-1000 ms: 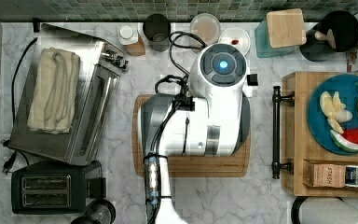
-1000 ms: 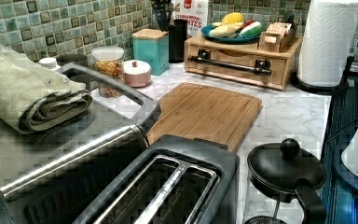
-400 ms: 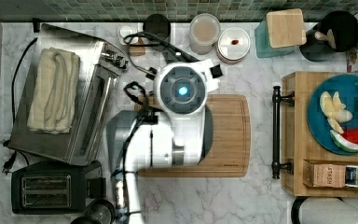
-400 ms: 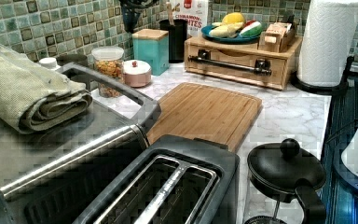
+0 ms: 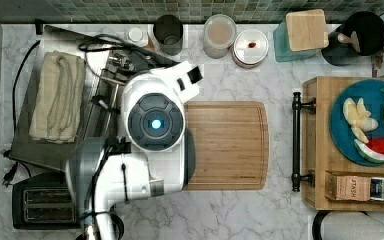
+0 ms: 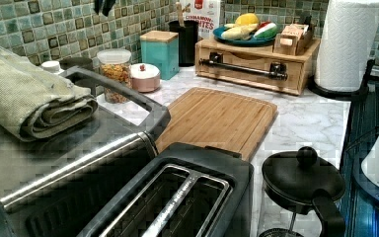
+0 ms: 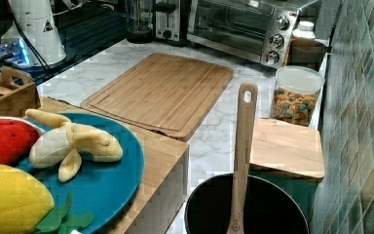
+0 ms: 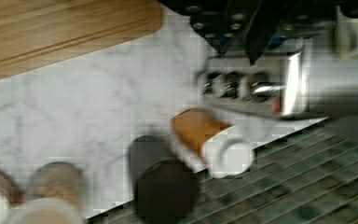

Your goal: Pick up the towel.

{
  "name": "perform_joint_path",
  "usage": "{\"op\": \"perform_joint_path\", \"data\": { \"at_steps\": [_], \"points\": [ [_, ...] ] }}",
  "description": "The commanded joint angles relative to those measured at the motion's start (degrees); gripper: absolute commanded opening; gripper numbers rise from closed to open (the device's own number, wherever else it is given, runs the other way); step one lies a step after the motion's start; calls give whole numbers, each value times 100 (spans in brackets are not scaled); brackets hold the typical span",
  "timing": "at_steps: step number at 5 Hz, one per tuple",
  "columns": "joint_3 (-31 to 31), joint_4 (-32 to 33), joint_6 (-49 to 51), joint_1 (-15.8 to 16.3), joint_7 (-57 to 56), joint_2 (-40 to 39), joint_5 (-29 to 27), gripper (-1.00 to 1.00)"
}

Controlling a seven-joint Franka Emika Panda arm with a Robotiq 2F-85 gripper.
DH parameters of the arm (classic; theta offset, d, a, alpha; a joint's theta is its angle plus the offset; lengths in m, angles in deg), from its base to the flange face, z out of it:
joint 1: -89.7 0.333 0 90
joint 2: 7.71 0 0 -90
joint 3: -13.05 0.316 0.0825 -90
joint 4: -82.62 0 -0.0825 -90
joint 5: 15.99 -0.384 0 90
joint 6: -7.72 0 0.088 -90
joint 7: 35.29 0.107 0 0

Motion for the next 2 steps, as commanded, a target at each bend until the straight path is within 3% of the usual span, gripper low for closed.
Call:
{"op": "perform_joint_path", "data": {
  "at_steps": [1, 2],
  "points": [
    [146, -441, 361, 265, -1827, 21, -1740, 100],
    [283, -431, 123, 502, -2162, -143, -2161, 100]
  ]
}}
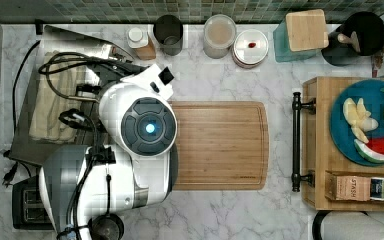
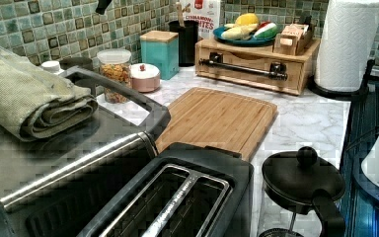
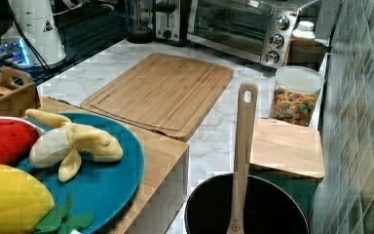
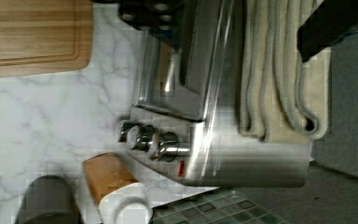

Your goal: Pick up the towel.

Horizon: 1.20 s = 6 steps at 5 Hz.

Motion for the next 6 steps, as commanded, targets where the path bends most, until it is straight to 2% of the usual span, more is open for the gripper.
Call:
{"op": "perform_joint_path", "data": {
  "at_steps": [1, 3, 5, 6],
  "points": [
    [373, -483, -682, 444, -988, -413, -1183, 100],
    [640, -1207, -612, 583, -580, -1211, -844, 100],
    [919, -1146, -1373, 538, -1085, -1387, -1427, 100],
    [880, -1412, -956, 517, -613, -1682, -924, 100]
  ]
}}
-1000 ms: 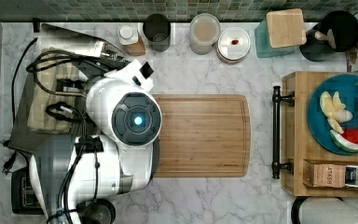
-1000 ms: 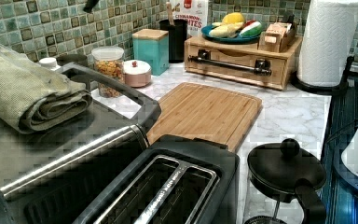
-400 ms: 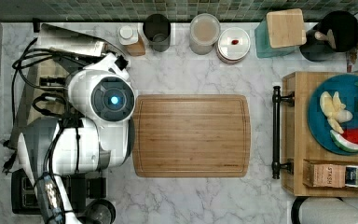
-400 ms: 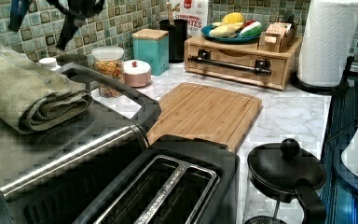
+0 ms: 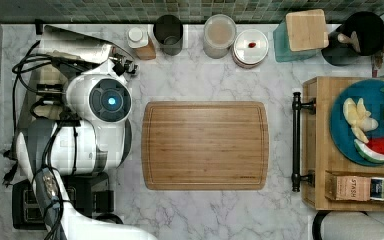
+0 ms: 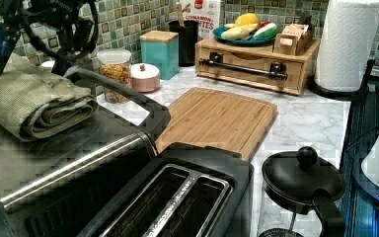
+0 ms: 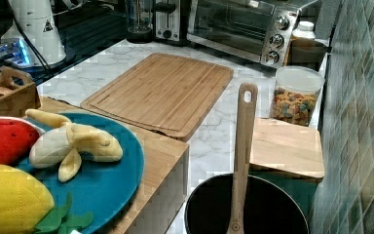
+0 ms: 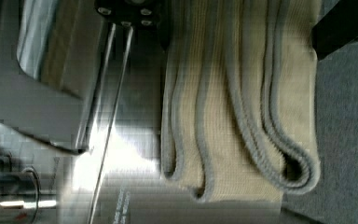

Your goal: Pick up the towel.

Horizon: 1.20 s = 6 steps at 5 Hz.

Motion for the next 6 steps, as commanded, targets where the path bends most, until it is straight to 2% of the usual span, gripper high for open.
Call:
{"op": "perform_joint_path", "data": {
  "at_steps": [1, 2, 4, 5, 6],
  "points": [
    [183, -1366, 977, 105, 126, -245, 250, 100],
    [110, -1573, 1308, 116, 214, -420, 243, -100],
    [29, -1596, 1314, 160, 411, -412, 534, -100],
    [-47, -1353, 1202, 68, 404, -189, 476, -100],
    [-145, -912, 1005, -180, 176, 296, 188, -100]
  ]
}}
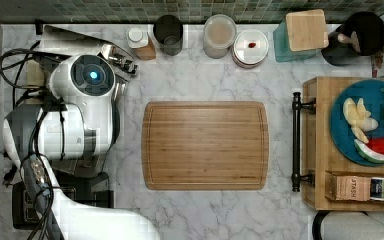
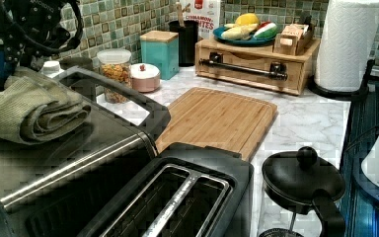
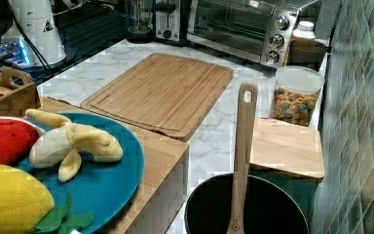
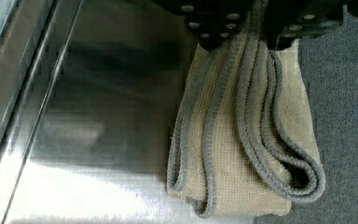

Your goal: Pick up the towel.

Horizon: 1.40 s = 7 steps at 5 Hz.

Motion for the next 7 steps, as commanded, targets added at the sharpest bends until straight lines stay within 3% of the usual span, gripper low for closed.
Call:
{"op": "perform_joint_path", "data": {
  "at_steps": [1, 2, 3, 4, 5, 6, 7],
  "points": [
    [-252, 607, -645, -481, -460, 1591, -416, -100],
    [-334, 1059, -1282, -569, -693, 2240, -705, -100],
    [-489, 1140, -970, -772, -115, 2608, -15, -100],
    [-556, 845, 51, -1116, 996, 2614, 1420, -100],
    [-643, 626, 1030, -1322, 1992, 2390, 2426, -100],
    [-786, 958, 1311, -1491, 2608, 2534, 2866, -100],
    [-878, 1343, 1404, -1794, 2929, 2780, 2918, -100]
  ]
}}
